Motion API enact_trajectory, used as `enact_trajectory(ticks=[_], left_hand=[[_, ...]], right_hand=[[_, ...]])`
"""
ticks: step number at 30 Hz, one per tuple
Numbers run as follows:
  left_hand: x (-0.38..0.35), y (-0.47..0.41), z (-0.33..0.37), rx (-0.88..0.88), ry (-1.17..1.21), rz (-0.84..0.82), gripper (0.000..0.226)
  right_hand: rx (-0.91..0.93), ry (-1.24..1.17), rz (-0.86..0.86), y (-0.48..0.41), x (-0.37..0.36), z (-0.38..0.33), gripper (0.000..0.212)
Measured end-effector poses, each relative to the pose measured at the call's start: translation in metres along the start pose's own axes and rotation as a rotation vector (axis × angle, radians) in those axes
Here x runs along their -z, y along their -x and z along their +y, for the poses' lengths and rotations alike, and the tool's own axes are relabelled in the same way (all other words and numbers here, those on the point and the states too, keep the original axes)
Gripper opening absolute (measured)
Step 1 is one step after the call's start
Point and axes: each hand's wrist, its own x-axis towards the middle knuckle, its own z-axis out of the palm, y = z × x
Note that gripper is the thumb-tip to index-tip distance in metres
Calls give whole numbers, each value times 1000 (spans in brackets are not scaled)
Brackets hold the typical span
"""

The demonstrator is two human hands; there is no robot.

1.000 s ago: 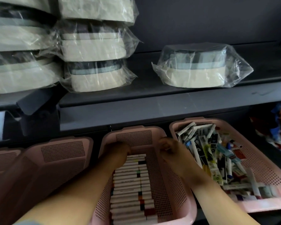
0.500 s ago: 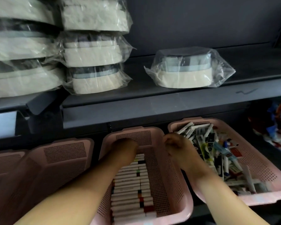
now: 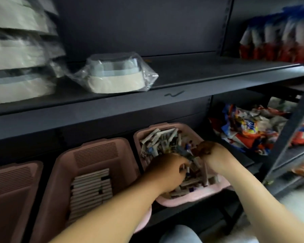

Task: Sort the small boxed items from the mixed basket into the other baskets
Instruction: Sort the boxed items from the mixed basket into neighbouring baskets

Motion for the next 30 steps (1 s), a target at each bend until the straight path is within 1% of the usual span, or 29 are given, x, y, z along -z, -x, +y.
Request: enact_trajectory(ticks=[1, 4, 7, 9, 11, 13, 15, 17, 19, 21, 24, 28, 30], left_hand=[[-7, -3, 7, 3, -17, -20, 22], [-24, -8, 18, 25, -32, -41, 17], [-38, -7, 17, 77, -42, -53, 14], [-42, -8, 17, 102, -58, -38, 13], [-41, -10, 17, 108, -112, 17, 17], [-36, -11, 18, 137, -148, 78, 28], [-32, -10, 17, 198, -163, 118, 35], [-31, -11, 14, 253, -186, 158, 35], [-36, -14, 11, 343, -221, 123, 40], [-38, -16, 10, 424, -214, 37, 50], [-36, -16, 13, 460, -204, -32, 59], [-40, -15, 10, 418, -100, 30, 56], [-43, -14, 8, 371, -27, 58, 58]], right_hand=[[-16, -25, -6, 3, 3, 6, 21], [-20, 11, -7, 9, 2, 11, 25], [38, 161, -7, 10, -12, 8, 27], [50, 254, -19, 3, -23, 13, 34], [-6, 227, -63, -5, -29, 16, 39], [-55, 130, -57, -8, -29, 12, 45], [-53, 70, -24, -7, -26, 7, 54], [-10, 56, -14, -8, -26, 1, 59], [6, 48, -74, -11, -29, -4, 62], [-46, -32, -171, -16, -33, -8, 56], [-70, -16, -182, -15, -34, -11, 48], [9, 35, -121, -4, -25, -13, 38], [55, -16, -135, -1, -21, -13, 34]])
